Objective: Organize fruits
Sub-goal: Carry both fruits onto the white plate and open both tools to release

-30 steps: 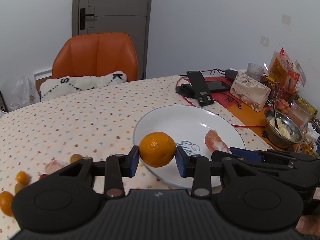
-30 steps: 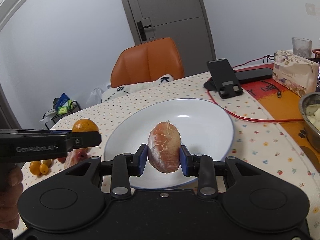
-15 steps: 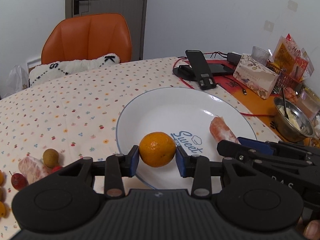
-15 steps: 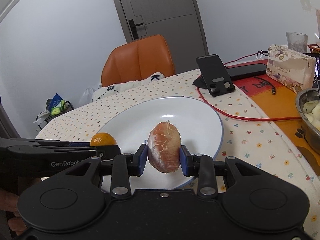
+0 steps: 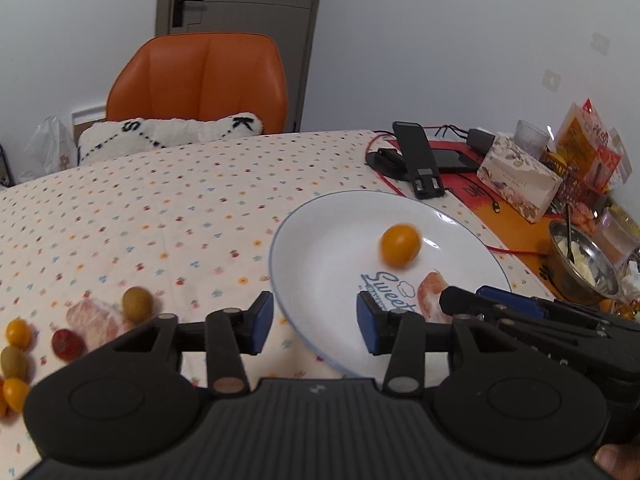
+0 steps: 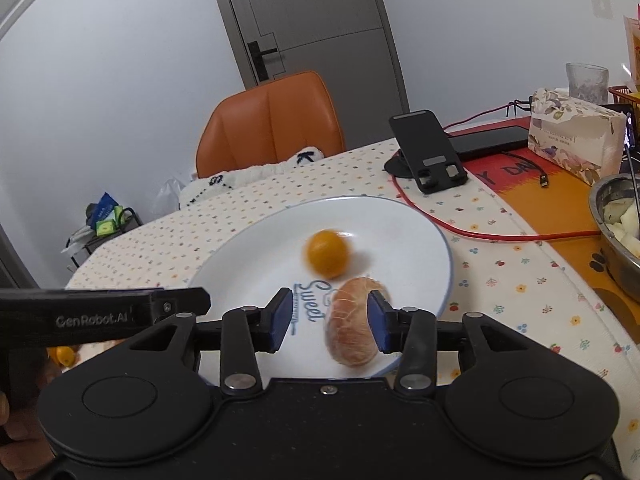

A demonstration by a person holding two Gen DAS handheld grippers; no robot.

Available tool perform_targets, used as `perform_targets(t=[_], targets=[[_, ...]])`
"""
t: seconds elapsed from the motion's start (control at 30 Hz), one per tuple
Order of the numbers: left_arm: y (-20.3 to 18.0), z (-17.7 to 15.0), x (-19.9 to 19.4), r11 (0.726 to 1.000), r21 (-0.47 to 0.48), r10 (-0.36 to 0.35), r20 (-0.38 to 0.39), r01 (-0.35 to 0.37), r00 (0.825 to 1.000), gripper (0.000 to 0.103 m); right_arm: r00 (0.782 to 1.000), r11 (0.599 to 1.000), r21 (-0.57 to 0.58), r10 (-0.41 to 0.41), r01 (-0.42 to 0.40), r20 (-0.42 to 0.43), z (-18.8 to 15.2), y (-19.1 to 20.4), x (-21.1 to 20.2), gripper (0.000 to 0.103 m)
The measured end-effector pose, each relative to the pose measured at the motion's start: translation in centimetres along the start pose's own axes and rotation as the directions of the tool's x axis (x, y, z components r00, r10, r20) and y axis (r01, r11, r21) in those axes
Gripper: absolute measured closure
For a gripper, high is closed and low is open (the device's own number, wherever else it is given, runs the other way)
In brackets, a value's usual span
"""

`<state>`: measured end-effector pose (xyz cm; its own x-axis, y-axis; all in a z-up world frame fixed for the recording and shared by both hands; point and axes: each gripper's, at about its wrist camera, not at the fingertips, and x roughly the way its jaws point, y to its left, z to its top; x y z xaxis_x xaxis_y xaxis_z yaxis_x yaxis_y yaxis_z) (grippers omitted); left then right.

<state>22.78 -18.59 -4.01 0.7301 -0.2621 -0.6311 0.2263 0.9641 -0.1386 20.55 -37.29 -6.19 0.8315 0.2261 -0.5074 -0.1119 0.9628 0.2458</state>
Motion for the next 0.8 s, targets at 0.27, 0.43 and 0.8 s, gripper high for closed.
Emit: perform_targets(t=[0.27,0.43,0.8], targets=[[1.9,-0.6,-2.9,0.999,-0.023,0.047,0.035,-0.046,0.998,0.030,0.999,0.999,-0.020,0.028,-0.027,0.021,0.1,2.0,-0.7,0.046],[3.2,-1.2,-5.1,0.995,-0.039,0.097,0.085,-0.094,0.992,0.016,0.998,0.999,-0.028,0.038,-0.037,0.043,-0.1,3.2,-1.5,0.027],[5.7,-2.2,-8.7,0.989,-0.080,0.137,0.116,-0.128,0.984,0.009,0.994,0.996,0.009,0.083,-0.084,0.065,-0.6,4.5,-3.3,0.002]])
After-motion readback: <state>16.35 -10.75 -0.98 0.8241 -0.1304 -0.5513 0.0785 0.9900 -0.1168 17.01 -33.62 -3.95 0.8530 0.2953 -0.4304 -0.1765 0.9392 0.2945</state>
